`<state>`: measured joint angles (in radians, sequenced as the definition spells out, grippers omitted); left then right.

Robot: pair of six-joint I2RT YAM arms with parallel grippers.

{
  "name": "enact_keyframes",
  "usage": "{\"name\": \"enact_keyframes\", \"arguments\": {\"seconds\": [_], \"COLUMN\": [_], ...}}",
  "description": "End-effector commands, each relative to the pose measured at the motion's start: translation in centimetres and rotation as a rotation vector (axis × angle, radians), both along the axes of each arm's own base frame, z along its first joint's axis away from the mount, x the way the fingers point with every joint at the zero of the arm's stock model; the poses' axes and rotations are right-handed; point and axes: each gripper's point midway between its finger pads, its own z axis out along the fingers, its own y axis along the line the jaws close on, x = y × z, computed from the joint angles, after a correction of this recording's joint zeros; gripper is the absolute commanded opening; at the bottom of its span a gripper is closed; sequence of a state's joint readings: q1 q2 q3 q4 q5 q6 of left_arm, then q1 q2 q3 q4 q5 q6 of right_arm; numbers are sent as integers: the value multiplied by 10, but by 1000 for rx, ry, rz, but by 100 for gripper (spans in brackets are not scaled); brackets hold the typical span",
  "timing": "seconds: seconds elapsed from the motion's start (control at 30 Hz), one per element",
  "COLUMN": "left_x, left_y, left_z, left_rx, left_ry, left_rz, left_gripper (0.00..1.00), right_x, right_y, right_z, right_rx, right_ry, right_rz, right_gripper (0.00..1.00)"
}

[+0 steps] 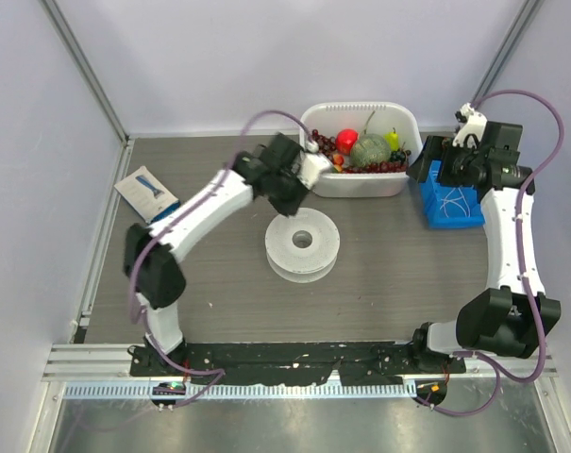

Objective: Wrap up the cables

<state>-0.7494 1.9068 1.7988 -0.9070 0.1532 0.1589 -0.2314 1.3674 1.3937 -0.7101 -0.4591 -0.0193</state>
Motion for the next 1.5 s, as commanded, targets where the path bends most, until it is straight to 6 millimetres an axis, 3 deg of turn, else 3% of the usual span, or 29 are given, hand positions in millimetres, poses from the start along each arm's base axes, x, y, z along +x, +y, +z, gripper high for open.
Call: {"name": "enact_keyframes", "arguments": {"seconds": [0.0,0.07,0.13,0.2,0.27,0.3,0.33,0.43,0.47,0.5,0.7,0.8,1.07,1.3,1.47], "left_x": [4,13,17,16,13,11,8,-2,-4,-4,3,8,9,14,21], "left_y": [62,92,121,143,158,165,167,172,172,172,174,173,176,173,172], "left_z": [122,142,157,168,172,175,175,176,170,170,165,167,176,179,178], "left_rx": [-250,-319,-383,-411,-425,-437,-457,-491,-491,-499,-521,-532,-548,-563,-555], "left_ry": [-94,-114,-122,-139,-155,-170,-158,-152,-140,-148,-171,-167,-197,-195,-199], "left_rz": [119,206,280,340,387,406,436,460,470,473,516,537,558,557,556], "left_gripper": [22,49,68,80,86,95,100,100,100,100,100,100,100,100,100], "right_x": [-6,-5,-4,-4,-6,-3,-7,-17,-13,-18,-8,0,25,41,55], "right_y": [5,3,-1,-4,-12,-17,-26,-50,-65,-78,-130,-133,-162,-164,-166], "right_z": [43,46,50,49,43,51,40,39,27,31,-11,-26,-69,-97,-115], "right_rx": [-35,-58,-86,-119,-167,-211,-217,-264,-279,-292,-288,-235,-242,-211,-221], "right_ry": [-84,-73,-58,-24,31,13,75,147,190,215,372,364,344,324,310], "right_rz": [63,77,92,113,123,137,130,171,175,153,-26,-149,-418,-453,-456], "right_gripper": [97,97,97,97,97,96,97,97,97,97,93,82,67,50,49]}}
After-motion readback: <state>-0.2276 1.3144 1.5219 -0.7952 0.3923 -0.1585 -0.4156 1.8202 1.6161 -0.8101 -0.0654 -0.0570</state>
